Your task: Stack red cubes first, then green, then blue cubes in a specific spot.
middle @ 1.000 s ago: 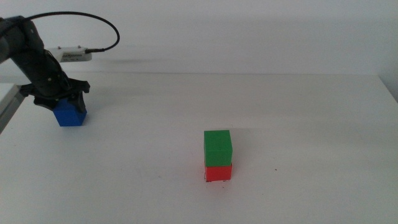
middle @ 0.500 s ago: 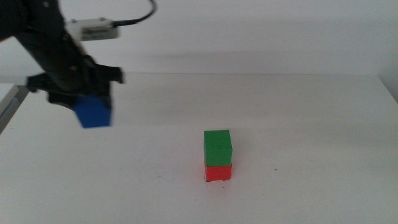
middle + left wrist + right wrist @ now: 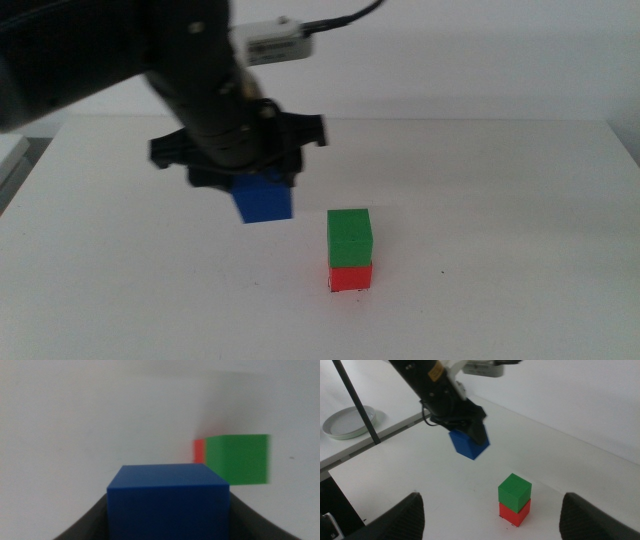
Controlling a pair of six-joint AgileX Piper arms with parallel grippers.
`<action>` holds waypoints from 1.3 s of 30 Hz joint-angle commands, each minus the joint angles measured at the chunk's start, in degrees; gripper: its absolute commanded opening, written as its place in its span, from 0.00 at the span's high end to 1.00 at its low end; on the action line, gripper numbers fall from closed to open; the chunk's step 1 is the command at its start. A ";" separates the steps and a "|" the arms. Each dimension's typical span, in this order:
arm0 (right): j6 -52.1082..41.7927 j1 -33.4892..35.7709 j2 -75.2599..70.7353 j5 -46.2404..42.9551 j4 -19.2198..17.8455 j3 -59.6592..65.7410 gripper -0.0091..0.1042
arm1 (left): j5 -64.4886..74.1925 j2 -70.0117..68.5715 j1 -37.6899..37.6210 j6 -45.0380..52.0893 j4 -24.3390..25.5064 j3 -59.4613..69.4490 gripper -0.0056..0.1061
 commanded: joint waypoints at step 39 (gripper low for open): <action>-0.29 0.16 -0.20 -0.56 -0.24 0.17 0.10 | 1.73 21.34 -9.18 -7.26 4.57 -18.29 0.97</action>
